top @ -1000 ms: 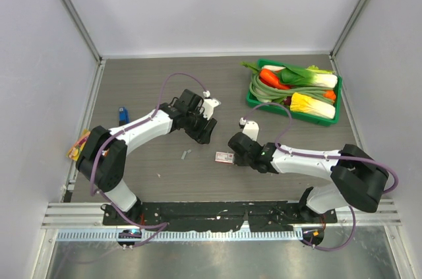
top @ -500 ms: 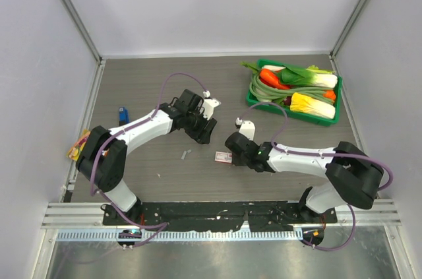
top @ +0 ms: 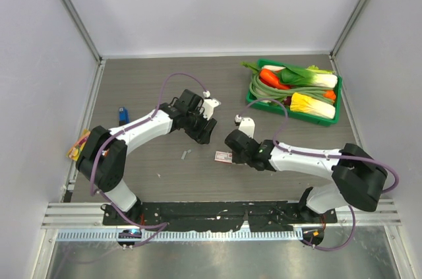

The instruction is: Unload the staples from the stapler

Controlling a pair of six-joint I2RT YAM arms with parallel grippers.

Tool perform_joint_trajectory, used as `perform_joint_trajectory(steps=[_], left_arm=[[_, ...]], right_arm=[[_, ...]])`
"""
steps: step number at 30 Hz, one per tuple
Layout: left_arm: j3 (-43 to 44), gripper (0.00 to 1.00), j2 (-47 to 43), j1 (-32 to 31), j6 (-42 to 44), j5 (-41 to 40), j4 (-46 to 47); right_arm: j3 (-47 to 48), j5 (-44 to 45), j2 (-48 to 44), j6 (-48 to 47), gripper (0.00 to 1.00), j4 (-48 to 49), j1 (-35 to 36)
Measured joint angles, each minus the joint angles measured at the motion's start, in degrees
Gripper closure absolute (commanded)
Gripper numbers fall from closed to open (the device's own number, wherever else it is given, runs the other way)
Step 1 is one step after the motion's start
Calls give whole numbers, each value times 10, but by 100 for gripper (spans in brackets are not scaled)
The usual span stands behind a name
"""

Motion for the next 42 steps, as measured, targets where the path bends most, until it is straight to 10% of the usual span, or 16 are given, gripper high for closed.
perform_joint_trajectory(steps=[42], left_arm=[[-53, 38, -50, 57, 75, -74, -144]], right_arm=[[17, 15, -42, -47, 72, 16, -8]])
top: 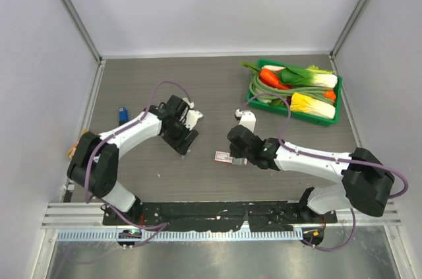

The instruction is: Unload the staples from the stapler

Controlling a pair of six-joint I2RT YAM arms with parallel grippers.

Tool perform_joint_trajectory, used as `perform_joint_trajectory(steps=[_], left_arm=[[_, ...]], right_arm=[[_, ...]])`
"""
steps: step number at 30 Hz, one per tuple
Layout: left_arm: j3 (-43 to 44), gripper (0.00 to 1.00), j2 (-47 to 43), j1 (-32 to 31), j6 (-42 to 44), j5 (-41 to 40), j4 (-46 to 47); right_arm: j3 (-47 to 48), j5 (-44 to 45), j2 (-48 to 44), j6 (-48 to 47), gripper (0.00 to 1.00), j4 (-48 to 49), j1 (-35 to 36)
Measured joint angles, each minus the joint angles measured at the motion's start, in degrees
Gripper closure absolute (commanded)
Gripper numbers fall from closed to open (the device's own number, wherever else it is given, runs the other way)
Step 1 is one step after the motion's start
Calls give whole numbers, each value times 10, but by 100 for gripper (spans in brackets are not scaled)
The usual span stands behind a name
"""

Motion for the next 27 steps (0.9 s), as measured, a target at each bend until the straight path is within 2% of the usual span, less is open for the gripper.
perform_joint_trajectory(steps=[7, 19, 22, 27], left_arm=[[0, 39, 44, -16, -18, 1, 3], [-3, 41, 70, -31, -31, 4, 15], [-3, 45, 70, -31, -31, 3, 17], [-3, 61, 72, -31, -31, -2, 24]], right_arm=[[-2, 6, -12, 3, 73, -1, 0], [-2, 7, -12, 5, 77, -1, 0], [-2, 7, -12, 7, 79, 0, 0], [-2, 7, -12, 13, 82, 0, 0]])
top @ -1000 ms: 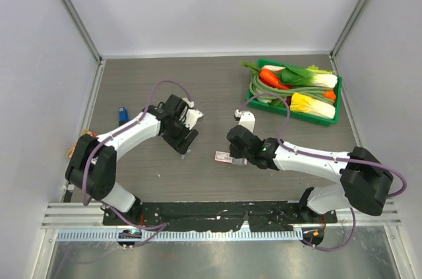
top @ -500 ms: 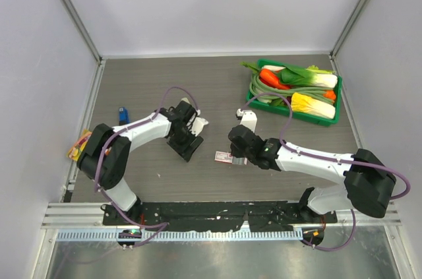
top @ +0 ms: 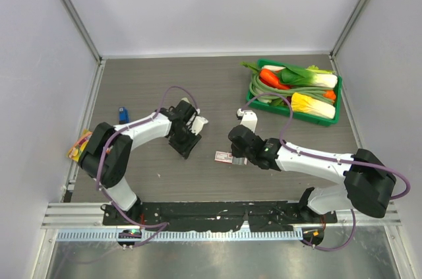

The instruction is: Unload the staples from the stapler

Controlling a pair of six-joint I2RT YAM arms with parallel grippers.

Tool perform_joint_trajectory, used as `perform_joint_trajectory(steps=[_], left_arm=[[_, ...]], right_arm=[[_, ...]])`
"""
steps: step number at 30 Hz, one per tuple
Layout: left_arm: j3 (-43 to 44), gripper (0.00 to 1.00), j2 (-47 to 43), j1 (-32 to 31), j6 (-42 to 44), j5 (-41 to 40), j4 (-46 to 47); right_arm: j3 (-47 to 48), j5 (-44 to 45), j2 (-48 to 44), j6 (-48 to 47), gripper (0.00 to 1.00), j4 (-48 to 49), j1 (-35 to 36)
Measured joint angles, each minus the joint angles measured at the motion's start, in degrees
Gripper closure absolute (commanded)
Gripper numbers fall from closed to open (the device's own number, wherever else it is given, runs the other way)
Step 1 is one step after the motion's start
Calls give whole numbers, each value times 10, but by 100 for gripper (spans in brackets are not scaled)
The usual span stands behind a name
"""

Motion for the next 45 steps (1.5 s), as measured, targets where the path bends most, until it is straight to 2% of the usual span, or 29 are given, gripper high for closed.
perform_joint_trajectory(steps=[7, 13, 21, 26, 30, 35, 40, 45], left_arm=[[0, 77, 2, 0, 1, -4, 9], [-2, 86, 2, -2, 3, -9, 13], [4, 91, 0, -3, 12, -9, 1], [56, 91, -28, -3, 17, 14, -56], [138, 91, -71, 9, 16, 75, -93], [215, 89, -104, 46, -1, 219, -110], [222, 89, -104, 76, -59, 356, -103], [197, 88, -105, 85, -152, 466, -29]], right_arm=[[-9, 0, 0, 2, 84, 4, 0], [-12, 0, 0, 3, 85, 4, 0], [-12, 0, 0, 2, 84, 4, 0], [-12, -3, -2, -1, 79, 12, 0], [-12, -17, -22, -8, 71, 35, 0], [-14, -62, -61, -23, 61, 92, 0], [-35, -132, -104, -38, 57, 182, 0], [-54, -179, -148, -47, 57, 255, 0]])
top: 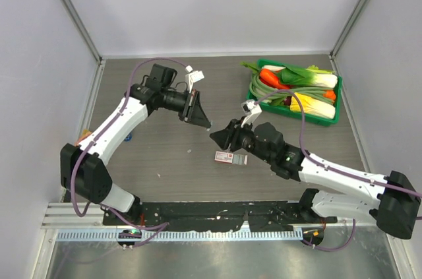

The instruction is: Unload the staples from the stapler

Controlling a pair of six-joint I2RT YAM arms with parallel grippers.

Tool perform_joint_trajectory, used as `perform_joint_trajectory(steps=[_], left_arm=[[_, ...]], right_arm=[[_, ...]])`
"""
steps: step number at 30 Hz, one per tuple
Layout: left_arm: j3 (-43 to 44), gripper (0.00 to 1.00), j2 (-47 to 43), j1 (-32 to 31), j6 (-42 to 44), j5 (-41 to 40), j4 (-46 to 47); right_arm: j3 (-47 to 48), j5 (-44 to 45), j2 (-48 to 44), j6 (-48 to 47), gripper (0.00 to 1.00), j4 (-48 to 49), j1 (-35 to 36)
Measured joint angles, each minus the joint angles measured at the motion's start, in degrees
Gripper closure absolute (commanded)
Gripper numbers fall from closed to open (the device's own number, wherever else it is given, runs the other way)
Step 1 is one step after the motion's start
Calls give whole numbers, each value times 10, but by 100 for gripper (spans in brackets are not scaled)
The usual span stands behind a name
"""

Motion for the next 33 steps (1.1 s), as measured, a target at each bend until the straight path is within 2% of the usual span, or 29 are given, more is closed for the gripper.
perform_joint_trajectory(steps=[7, 20, 26, 33], left_arm=[[-44, 87, 0, 4, -104, 84, 101], [-85, 87, -19, 6, -179, 149, 200], [-110, 86, -21, 6, -231, 172, 267], [-114, 85, -28, 6, -258, 182, 301]], right_arm=[[-23, -9, -47, 1, 57, 63, -7], [-40, -34, -75, 34, 57, 138, -38], [-55, -56, -72, 61, 57, 167, -64], [-56, -85, -52, 80, 57, 208, -66]])
